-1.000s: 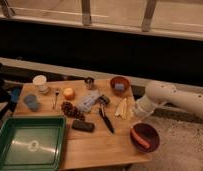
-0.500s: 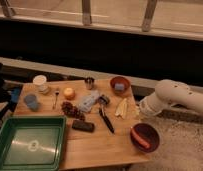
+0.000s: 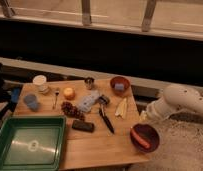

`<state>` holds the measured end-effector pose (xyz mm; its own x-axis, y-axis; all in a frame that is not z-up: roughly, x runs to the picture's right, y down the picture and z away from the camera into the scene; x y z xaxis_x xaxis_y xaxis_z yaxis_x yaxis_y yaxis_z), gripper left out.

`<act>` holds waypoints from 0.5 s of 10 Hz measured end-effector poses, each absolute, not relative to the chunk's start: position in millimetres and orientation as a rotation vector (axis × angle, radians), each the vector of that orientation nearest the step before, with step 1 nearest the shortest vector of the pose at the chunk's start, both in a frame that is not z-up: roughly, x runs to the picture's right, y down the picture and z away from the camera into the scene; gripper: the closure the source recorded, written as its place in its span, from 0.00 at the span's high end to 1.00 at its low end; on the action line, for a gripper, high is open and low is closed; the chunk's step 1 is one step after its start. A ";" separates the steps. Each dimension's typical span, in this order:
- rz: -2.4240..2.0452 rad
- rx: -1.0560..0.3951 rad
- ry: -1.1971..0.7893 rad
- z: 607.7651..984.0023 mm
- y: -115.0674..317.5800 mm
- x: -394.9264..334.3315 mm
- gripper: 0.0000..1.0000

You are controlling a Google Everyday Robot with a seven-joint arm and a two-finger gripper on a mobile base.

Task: Place pepper in metal cup

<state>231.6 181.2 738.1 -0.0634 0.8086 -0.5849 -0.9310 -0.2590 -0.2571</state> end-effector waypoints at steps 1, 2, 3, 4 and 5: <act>1.675 -0.772 0.232 742.3 191.9 232.0 0.80; 1.669 -0.793 0.252 743.8 206.0 229.1 0.80; 1.664 -0.802 0.257 743.7 210.8 225.5 0.80; 1.659 -0.808 0.258 742.1 213.8 221.4 0.80; 1.655 -0.811 0.257 739.4 216.5 219.1 0.80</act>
